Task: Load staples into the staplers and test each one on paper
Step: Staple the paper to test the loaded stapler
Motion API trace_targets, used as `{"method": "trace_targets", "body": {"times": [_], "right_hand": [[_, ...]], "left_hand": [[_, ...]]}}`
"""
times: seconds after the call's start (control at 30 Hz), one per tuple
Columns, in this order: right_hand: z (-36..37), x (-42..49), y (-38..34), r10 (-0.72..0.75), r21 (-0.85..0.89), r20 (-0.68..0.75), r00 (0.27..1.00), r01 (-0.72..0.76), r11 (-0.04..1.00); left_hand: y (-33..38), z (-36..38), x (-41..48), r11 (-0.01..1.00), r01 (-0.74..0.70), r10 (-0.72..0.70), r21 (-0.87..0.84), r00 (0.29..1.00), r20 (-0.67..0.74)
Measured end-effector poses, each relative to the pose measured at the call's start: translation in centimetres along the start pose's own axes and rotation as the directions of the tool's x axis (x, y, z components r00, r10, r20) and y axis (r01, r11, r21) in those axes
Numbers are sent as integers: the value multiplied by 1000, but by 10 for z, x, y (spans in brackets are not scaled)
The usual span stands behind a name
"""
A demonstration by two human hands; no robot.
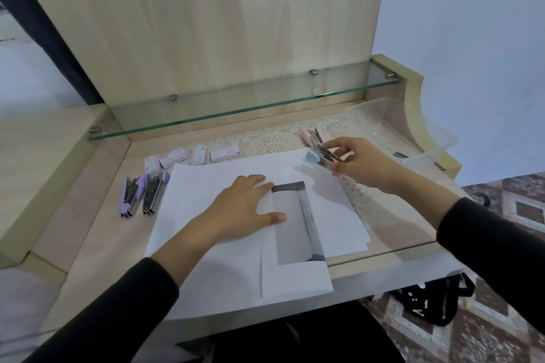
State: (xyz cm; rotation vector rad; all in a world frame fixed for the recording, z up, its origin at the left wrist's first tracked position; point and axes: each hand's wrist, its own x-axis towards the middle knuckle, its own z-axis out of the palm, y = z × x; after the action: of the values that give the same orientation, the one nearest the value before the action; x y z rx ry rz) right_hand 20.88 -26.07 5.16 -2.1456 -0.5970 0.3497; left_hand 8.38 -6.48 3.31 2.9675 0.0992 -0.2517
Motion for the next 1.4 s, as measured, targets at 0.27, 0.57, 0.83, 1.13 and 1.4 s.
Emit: {"method": "trace_targets", "body": {"times": [0.27, 0.57, 0.83, 1.13, 1.4], "right_hand": [[4, -2, -1, -84, -350, -89, 992, 48, 936], [22, 16, 5, -107, -485, -91, 990, 50, 873], [28, 29, 13, -178, -439, -284, 942, 37, 898], [22, 22, 10, -114, -490, -256, 960, -28, 871], [18, 22, 7, -96, -486, -315, 944, -74, 871]], "left_hand": [[-25, 9, 10, 998, -34, 32, -48, 999, -39], [-30, 32, 13, 998, -41, 33, -37, 982, -185], [-31, 33, 13, 996, -42, 24, -75, 974, -225], [-32, 35, 14, 995, -39, 17, -90, 972, -232], [-32, 35, 13, 992, -40, 14, -116, 976, -218]]}}
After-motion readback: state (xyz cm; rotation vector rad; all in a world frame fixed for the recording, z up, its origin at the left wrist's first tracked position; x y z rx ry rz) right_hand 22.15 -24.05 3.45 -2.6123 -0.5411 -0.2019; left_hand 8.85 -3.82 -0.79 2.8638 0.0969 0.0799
